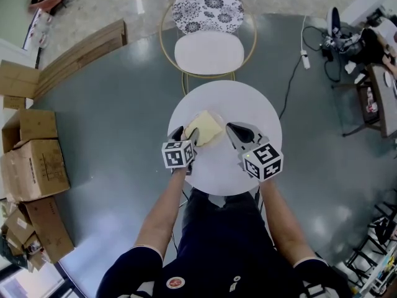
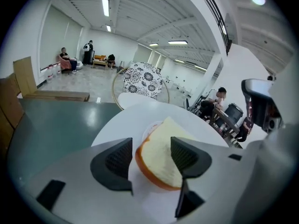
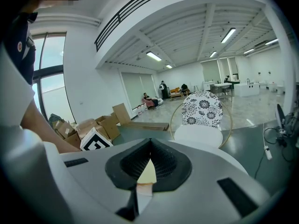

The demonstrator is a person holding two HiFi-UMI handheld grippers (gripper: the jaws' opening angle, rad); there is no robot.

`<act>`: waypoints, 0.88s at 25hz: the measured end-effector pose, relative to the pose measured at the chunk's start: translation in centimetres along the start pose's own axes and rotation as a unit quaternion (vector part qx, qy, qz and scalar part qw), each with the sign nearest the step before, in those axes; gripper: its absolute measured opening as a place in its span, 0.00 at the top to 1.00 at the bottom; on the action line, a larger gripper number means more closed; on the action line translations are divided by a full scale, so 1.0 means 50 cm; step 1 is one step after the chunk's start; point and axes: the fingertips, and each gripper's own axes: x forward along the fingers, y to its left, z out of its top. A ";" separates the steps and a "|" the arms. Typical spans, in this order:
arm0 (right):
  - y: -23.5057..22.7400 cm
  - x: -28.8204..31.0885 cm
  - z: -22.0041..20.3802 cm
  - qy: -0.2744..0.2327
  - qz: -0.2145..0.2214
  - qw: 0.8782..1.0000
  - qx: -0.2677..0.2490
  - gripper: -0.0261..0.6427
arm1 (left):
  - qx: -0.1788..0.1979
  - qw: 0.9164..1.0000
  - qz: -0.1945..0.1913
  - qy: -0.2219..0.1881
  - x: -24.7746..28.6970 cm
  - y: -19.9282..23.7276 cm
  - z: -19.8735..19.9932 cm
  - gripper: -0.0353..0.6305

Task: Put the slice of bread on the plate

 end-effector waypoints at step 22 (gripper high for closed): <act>0.055 -0.034 0.103 -0.060 0.028 0.997 -0.037 0.95 | 0.101 0.979 -0.085 -0.157 -0.262 -0.149 0.202 0.88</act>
